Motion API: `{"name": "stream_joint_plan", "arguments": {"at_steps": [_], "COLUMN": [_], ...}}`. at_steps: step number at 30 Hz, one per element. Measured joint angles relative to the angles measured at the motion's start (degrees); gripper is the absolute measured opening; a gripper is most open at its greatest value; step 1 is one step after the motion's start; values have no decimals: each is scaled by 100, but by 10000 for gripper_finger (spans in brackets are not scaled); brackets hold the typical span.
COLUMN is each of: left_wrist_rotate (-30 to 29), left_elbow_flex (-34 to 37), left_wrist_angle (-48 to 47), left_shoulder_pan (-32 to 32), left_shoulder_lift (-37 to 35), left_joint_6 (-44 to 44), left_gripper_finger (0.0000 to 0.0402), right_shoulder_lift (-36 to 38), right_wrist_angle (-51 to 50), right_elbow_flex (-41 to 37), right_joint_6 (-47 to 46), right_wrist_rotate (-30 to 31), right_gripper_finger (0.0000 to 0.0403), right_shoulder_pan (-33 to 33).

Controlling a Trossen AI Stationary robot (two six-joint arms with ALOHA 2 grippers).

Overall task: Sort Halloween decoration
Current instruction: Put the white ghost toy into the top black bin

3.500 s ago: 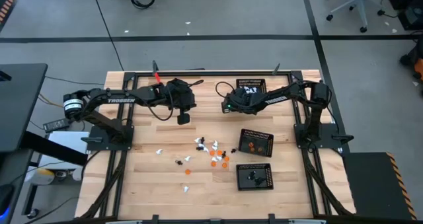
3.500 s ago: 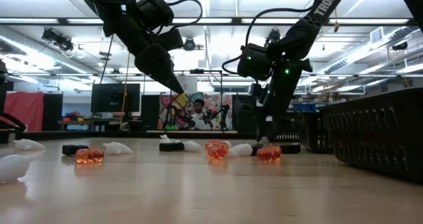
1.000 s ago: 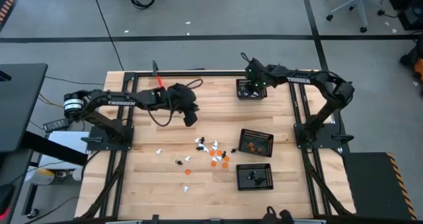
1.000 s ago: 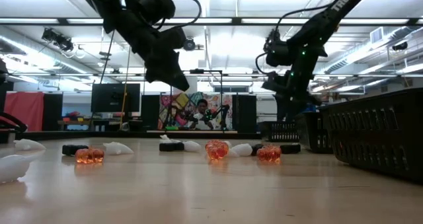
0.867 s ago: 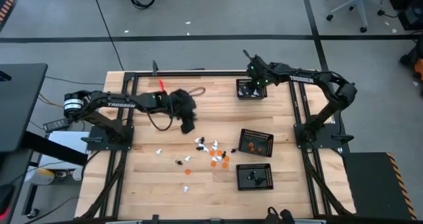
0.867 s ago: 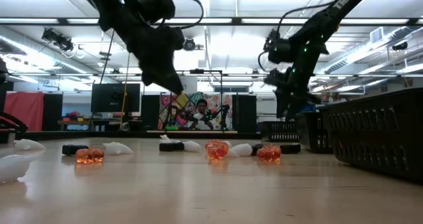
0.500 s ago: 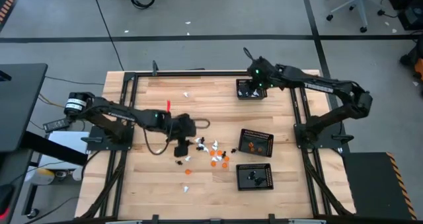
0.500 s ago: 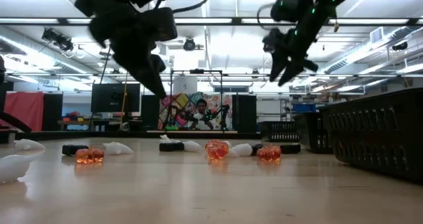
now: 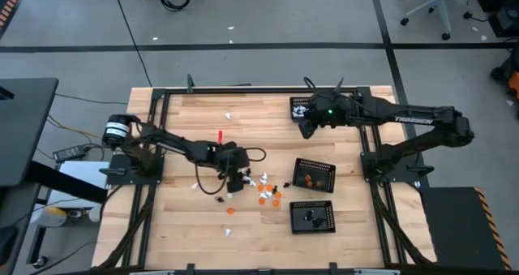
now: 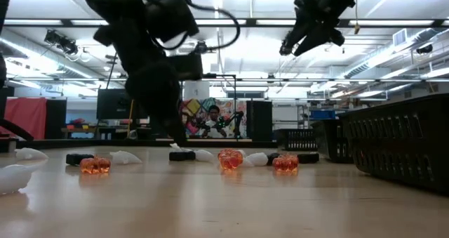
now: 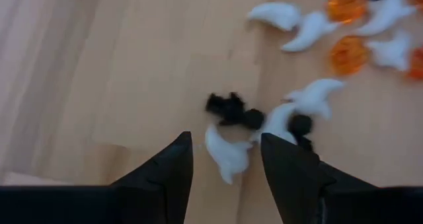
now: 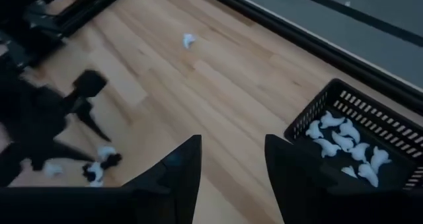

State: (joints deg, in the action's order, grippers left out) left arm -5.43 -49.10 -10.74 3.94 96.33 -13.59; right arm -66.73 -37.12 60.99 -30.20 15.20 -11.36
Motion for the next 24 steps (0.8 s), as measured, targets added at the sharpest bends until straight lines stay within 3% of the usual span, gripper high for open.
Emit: {"name": "stream_joint_plan", "arguments": {"at_steps": [12,24], "left_wrist_rotate": [-60,11], "left_elbow_flex": [-22,-22], "left_wrist_angle": [56,-103], "left_shoulder_pan": [24,18], "left_shoulder_lift": [456,464], "left_joint_6": [-338,-334], "left_gripper_finger": [180,88], "right_shoulder_lift": [77,80], "right_wrist_angle": [10,25], "right_elbow_flex": [0,-2], "right_joint_6": [138,196], "right_wrist_rotate": [-286,-236], "right_gripper_finger": [171,171], "right_shoulder_pan": [154,182]}}
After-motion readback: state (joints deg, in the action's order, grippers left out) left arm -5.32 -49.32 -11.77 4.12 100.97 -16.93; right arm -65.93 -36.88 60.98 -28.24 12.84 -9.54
